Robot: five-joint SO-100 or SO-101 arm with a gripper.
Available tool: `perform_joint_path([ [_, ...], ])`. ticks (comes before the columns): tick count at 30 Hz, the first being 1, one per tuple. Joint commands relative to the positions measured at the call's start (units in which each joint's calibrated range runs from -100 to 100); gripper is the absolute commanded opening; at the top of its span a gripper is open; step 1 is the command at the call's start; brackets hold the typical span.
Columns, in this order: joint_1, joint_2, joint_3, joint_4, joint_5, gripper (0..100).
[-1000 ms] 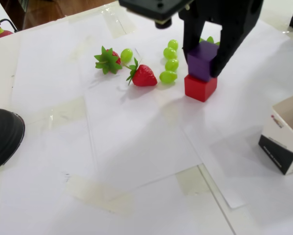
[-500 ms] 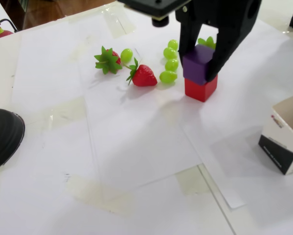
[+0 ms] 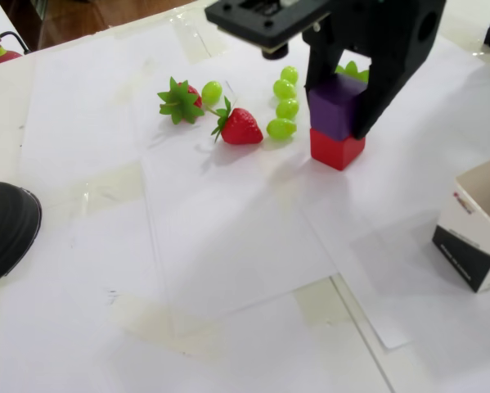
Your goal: Put the purple cube on top of the red cube
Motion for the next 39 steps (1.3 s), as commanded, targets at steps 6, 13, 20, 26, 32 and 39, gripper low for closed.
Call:
perform_joint_path([
  [6, -1.3, -2.6, -0.1, -3.3, -0.8, 37],
  [13, -2.7, -2.6, 0.1, -4.5, -2.4, 40],
  [20, -3.1, -3.9, 0.1, -3.5, -3.7, 41],
  [26, -3.0, -6.4, -0.1, -2.9, -3.6, 41],
  [32, -4.1, -11.6, -0.8, 0.0, -5.7, 42],
  [39, -4.6, -24.1, 0.2, 3.4, -7.4, 41],
])
